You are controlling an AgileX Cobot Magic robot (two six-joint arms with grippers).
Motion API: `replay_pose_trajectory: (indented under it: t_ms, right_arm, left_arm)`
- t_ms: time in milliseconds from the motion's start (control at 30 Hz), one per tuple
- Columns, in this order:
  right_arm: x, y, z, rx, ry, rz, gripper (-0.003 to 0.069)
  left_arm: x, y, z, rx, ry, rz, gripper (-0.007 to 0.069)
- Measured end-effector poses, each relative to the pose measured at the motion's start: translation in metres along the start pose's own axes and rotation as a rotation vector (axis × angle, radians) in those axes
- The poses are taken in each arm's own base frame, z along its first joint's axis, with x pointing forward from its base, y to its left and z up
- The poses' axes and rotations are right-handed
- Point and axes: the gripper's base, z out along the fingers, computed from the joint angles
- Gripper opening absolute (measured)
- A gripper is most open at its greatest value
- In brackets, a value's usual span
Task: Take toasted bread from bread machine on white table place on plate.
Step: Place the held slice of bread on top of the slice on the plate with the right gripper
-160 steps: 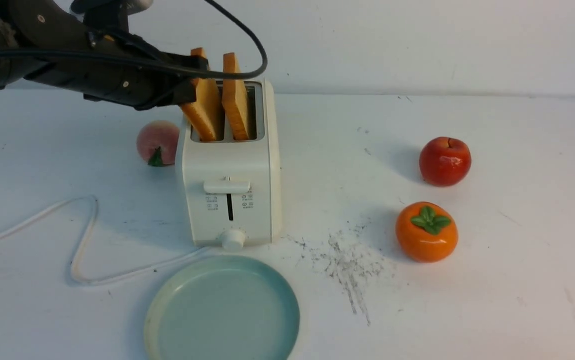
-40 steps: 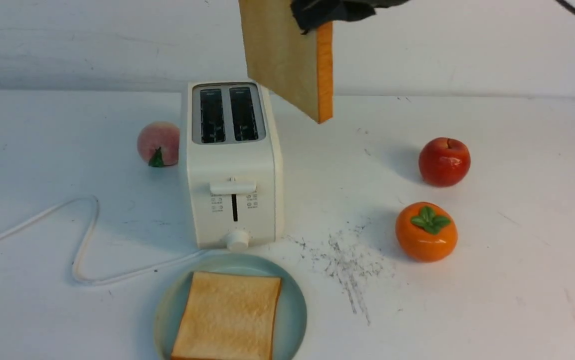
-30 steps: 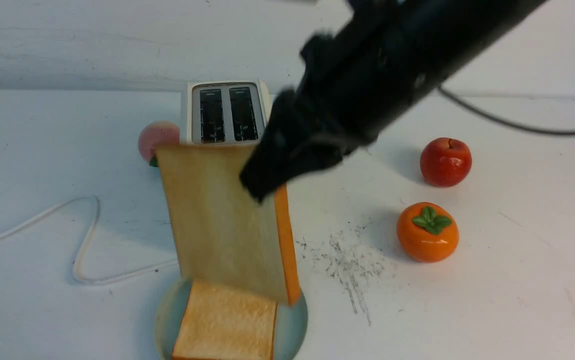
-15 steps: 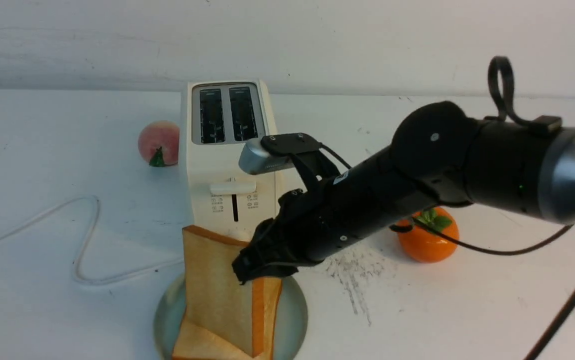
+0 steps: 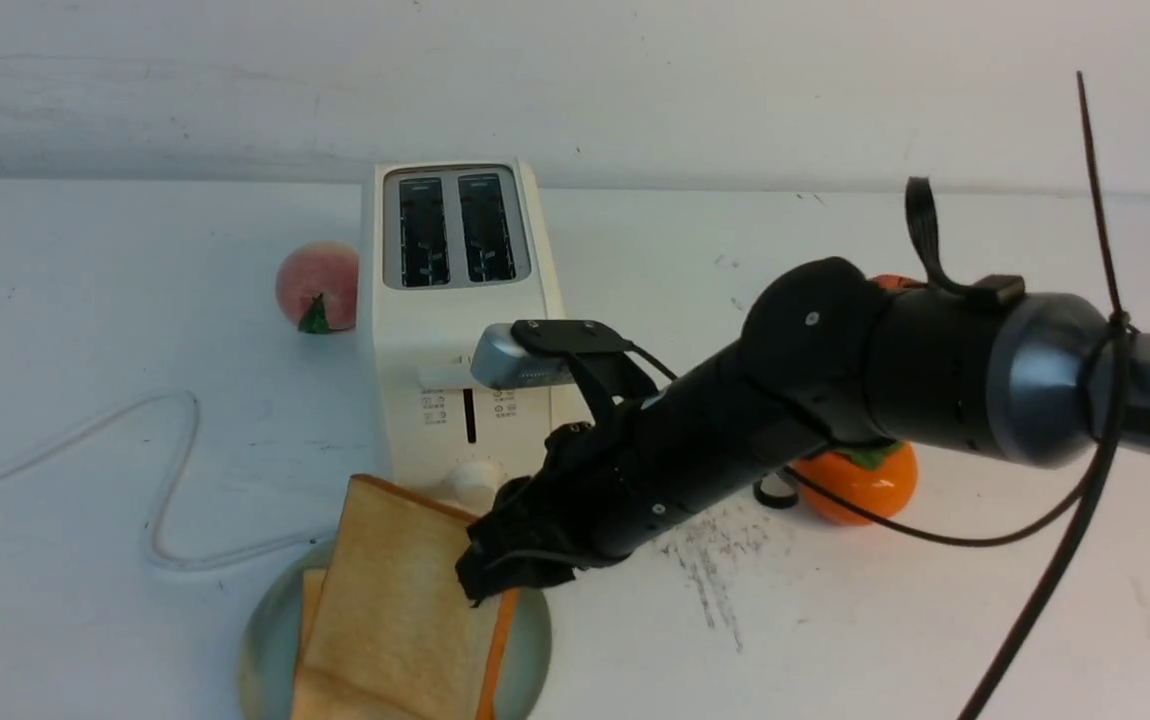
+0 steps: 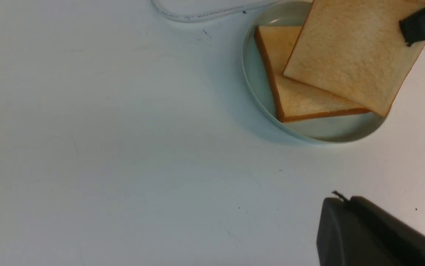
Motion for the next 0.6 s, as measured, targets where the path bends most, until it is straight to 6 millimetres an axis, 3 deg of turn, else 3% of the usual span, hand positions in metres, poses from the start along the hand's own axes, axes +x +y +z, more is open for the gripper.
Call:
replay_pose_trajectory:
  t_ms: [200, 300, 433, 600]
  right_arm:
    - [0.002, -0.002, -0.004, 0.047, 0.028, -0.079, 0.0533]
    - [-0.005, -0.001, -0.027, 0.082, 0.003, -0.135, 0.0614]
    - [-0.016, 0.005, -0.076, 0.123, -0.083, -0.160, 0.0627]
    - [-0.021, 0.015, -0.165, 0.202, -0.240, -0.188, 0.0537]
  left_arm:
    - [0.000, 0.000, 0.000, -0.001, 0.004, 0.000, -0.0014]
    - [0.000, 0.000, 0.000, -0.001, 0.004, 0.000, -0.0014]
    - [0.000, 0.000, 0.000, -0.001, 0.004, 0.000, -0.0014]
    - [-0.001, 0.000, 0.000, 0.003, -0.013, 0.000, -0.0014]
